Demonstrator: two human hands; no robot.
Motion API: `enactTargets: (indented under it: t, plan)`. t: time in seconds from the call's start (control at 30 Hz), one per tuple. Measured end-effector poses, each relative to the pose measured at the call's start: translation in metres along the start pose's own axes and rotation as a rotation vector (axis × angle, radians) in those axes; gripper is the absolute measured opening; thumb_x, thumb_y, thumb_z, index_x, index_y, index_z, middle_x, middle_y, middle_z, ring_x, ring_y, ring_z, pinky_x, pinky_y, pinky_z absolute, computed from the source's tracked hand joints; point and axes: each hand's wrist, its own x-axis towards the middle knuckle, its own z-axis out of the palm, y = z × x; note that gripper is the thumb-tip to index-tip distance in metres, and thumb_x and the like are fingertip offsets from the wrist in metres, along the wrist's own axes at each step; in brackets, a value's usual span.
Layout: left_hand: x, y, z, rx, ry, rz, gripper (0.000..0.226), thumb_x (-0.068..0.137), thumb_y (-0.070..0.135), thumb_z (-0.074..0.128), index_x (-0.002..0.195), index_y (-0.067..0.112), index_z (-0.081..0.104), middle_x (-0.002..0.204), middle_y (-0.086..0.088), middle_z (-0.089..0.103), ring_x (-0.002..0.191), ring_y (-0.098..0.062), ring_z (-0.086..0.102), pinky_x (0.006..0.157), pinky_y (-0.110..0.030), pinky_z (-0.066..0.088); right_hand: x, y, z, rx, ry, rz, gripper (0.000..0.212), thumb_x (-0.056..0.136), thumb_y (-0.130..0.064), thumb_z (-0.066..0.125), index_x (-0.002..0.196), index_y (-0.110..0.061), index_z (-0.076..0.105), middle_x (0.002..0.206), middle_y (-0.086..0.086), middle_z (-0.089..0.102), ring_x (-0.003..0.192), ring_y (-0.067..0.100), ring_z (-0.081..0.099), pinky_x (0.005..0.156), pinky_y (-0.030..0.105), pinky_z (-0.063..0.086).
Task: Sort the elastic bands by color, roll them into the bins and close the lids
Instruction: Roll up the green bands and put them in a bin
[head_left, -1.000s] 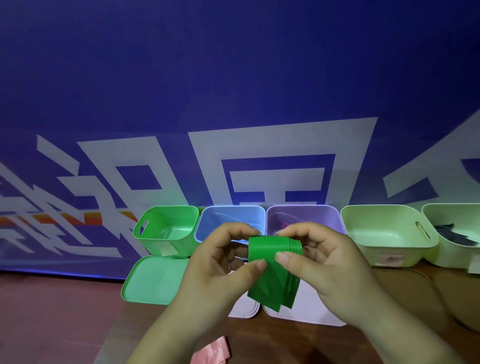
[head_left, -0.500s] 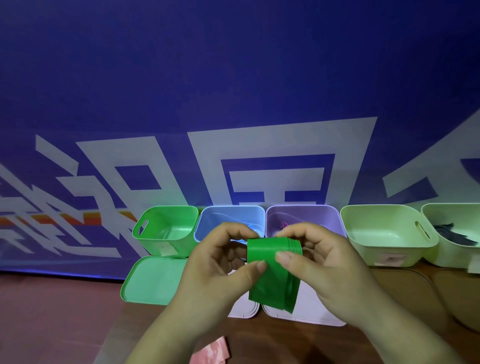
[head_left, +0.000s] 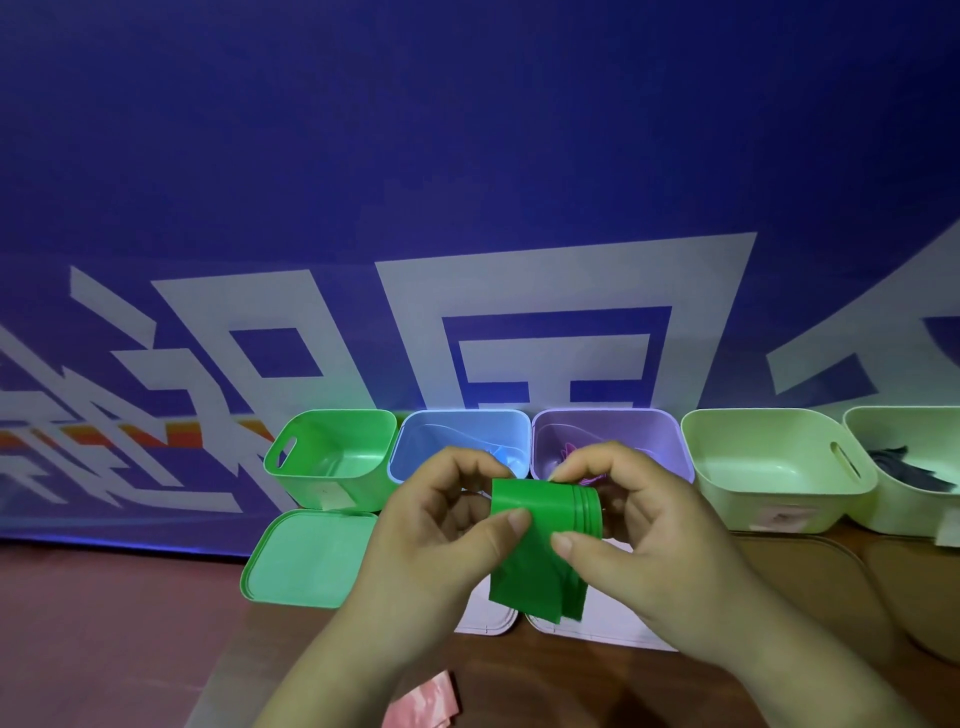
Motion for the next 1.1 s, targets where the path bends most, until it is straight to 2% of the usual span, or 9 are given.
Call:
enactTargets:
  t: [0.2, 0.4, 0.5, 0.57, 0.73, 0.87, 0.93, 1.0, 1.1]
  plan:
    - [0.0007, -0.0030, -0.0028, 0.033, -0.021, 0.000, 0.028, 0.069, 0.020, 0.078, 0.095, 0.019, 0.068, 0.082, -0.008, 0.065, 0.076, -0.018, 0.058, 0.066, -0.026, 0.052, 0.0009, 0.0009, 0.0003, 0.055, 0.008, 0.002, 0.031, 0.069, -0.028, 0.072, 0.098, -0.033, 0.064, 0.094, -0.001, 0.067, 0.083, 0.023, 0.064, 0.075, 0.027, 0.053]
    - [-0.0001, -0.0050, -0.0050, 0.098, -0.041, 0.019, 0.036, 0.069, 0.023, 0.078, 0.103, 0.027, 0.067, 0.096, -0.008, 0.071, 0.088, -0.028, 0.064, 0.076, -0.038, 0.055, 0.0008, 0.0007, 0.0002, 0.135, 0.014, 0.033, 0.031, 0.068, -0.030, 0.075, 0.098, -0.030, 0.066, 0.095, 0.009, 0.067, 0.086, 0.043, 0.058, 0.076, 0.052, 0.054]
    - [-0.0008, -0.0051, -0.0056, 0.120, -0.046, 0.046, 0.039, 0.069, 0.019, 0.079, 0.105, 0.027, 0.066, 0.100, -0.007, 0.071, 0.091, -0.036, 0.064, 0.076, -0.041, 0.055, 0.0022, 0.0003, 0.0001, 0.171, 0.031, 0.057, 0.025, 0.071, -0.019, 0.074, 0.093, -0.028, 0.067, 0.092, 0.004, 0.069, 0.077, 0.028, 0.062, 0.071, 0.035, 0.054]
    - [-0.0012, -0.0046, -0.0054, 0.156, -0.052, 0.068, 0.040, 0.070, 0.016, 0.078, 0.106, 0.027, 0.066, 0.102, -0.006, 0.070, 0.090, -0.032, 0.065, 0.074, -0.036, 0.053, 0.0026, 0.0010, 0.0002, 0.196, 0.032, 0.076, 0.022, 0.073, -0.016, 0.071, 0.092, -0.026, 0.068, 0.088, 0.002, 0.069, 0.075, 0.017, 0.062, 0.069, 0.027, 0.053]
    - [-0.0028, -0.0056, -0.0055, 0.191, -0.065, 0.081, 0.039, 0.070, 0.017, 0.077, 0.105, 0.028, 0.066, 0.102, -0.007, 0.070, 0.093, -0.035, 0.064, 0.077, -0.049, 0.054, 0.0031, 0.0022, 0.0002, 0.154, 0.038, 0.085, 0.027, 0.067, -0.040, 0.072, 0.091, -0.027, 0.069, 0.082, -0.002, 0.068, 0.073, 0.015, 0.059, 0.068, 0.027, 0.051]
    - [-0.0034, -0.0058, -0.0047, 0.180, -0.058, 0.070, 0.036, 0.069, 0.016, 0.078, 0.102, 0.028, 0.068, 0.097, -0.007, 0.070, 0.081, -0.026, 0.062, 0.069, -0.032, 0.051, 0.0030, 0.0021, 0.0002, 0.143, 0.055, 0.084, 0.031, 0.065, -0.047, 0.069, 0.090, -0.028, 0.069, 0.073, -0.008, 0.063, 0.069, 0.014, 0.051, 0.064, 0.023, 0.046]
    - [-0.0036, -0.0052, -0.0039, 0.172, -0.053, 0.071, 0.035, 0.069, 0.017, 0.078, 0.100, 0.028, 0.068, 0.095, -0.006, 0.070, 0.076, -0.019, 0.060, 0.068, -0.028, 0.050, 0.0032, 0.0028, 0.0002, 0.124, 0.052, 0.080, 0.030, 0.066, -0.048, 0.069, 0.090, -0.030, 0.069, 0.074, -0.003, 0.061, 0.071, 0.018, 0.049, 0.066, 0.030, 0.047]
    - [-0.0038, -0.0053, -0.0033, 0.159, -0.045, 0.067, 0.035, 0.067, 0.018, 0.078, 0.099, 0.029, 0.069, 0.093, -0.006, 0.070, 0.076, -0.019, 0.060, 0.068, -0.034, 0.051, 0.0032, 0.0027, 0.0003, 0.116, 0.042, 0.079, 0.029, 0.067, -0.048, 0.069, 0.091, -0.031, 0.069, 0.082, 0.009, 0.063, 0.074, 0.022, 0.051, 0.069, 0.041, 0.049]
    - [-0.0041, -0.0061, -0.0022, 0.118, -0.029, 0.060, 0.035, 0.067, 0.019, 0.079, 0.100, 0.026, 0.069, 0.093, -0.011, 0.070, 0.083, -0.034, 0.060, 0.075, -0.055, 0.052, 0.0015, 0.0015, 0.0005, 0.156, 0.027, 0.074, 0.029, 0.067, -0.043, 0.072, 0.094, -0.031, 0.068, 0.090, 0.003, 0.068, 0.077, 0.022, 0.060, 0.071, 0.034, 0.053]
